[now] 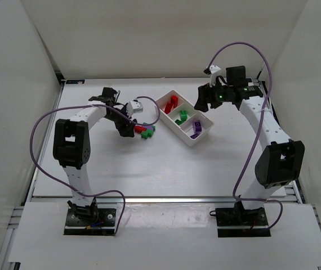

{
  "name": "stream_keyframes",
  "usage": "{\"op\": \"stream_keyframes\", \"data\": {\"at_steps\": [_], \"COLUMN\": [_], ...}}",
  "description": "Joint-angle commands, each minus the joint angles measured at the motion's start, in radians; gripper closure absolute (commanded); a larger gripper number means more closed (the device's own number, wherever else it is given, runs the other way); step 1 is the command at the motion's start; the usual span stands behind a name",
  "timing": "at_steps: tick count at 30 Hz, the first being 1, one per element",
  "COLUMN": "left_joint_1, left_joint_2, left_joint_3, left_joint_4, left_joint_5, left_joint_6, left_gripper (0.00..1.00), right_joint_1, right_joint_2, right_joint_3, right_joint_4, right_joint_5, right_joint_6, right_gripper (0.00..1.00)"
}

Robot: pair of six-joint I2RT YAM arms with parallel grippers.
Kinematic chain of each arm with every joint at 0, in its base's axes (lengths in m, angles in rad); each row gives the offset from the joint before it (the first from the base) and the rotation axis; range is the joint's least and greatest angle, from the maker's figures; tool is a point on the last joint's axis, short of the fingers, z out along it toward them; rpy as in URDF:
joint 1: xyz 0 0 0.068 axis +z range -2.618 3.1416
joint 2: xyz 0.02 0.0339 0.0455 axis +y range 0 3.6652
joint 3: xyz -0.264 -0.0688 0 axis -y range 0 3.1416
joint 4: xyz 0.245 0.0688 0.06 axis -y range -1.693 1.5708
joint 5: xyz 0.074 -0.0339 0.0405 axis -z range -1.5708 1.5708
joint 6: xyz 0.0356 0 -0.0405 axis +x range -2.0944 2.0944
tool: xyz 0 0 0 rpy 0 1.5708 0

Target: Sort the legos into containers by color

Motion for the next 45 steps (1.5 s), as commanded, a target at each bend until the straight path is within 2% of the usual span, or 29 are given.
{"op": "stream_keyframes", "data": {"at_steps": [1,7,20,27,30,33,38,42,44,45], "left_joint_1": [-0.014,-0.020,-0.072,-0.092,-0.094,-0.095,-0.097,-0.097,-0.095,-0.094], "left_joint_2": [-0.008,0.043,0.127,0.117,0.092,0.068,0.026,-0.035,-0.093,-0.115], "left_joint_3": [-0.017,0.004,0.075,0.052,0.024,-0.002,-0.037,-0.074,-0.109,-0.120], "left_joint_4": [0.077,0.098,0.151,0.152,0.149,0.151,0.151,0.181,0.242,0.258], "left_joint_5": [0.011,0.042,0.031,0.048,0.068,0.082,0.085,0.074,0.056,0.051], "left_joint_6": [0.136,0.230,0.276,0.287,0.297,0.297,0.254,0.098,0.009,-0.082], "left_gripper": [0.14,0.17,0.20,0.28,0.38,0.45,0.71,0.87,0.90,0.90], "right_joint_1": [-0.009,-0.013,-0.022,-0.024,-0.022,-0.026,-0.024,-0.026,-0.029,-0.032], "right_joint_2": [-0.045,-0.042,-0.036,-0.031,-0.032,-0.032,-0.026,-0.013,-0.003,0.001], "right_joint_3": [-0.012,-0.013,-0.026,-0.024,-0.027,-0.033,-0.032,-0.026,-0.027,-0.027], "right_joint_4": [0.001,-0.003,-0.006,-0.006,-0.006,-0.006,0.000,0.010,0.021,0.044], "right_joint_5": [-0.013,-0.007,-0.003,0.006,0.003,0.000,-0.017,-0.066,-0.121,-0.141], "right_joint_6": [-0.011,-0.018,-0.018,-0.024,-0.024,-0.026,-0.012,0.055,0.110,0.136], "right_gripper": [0.25,0.25,0.24,0.24,0.24,0.24,0.24,0.24,0.24,0.24]}}
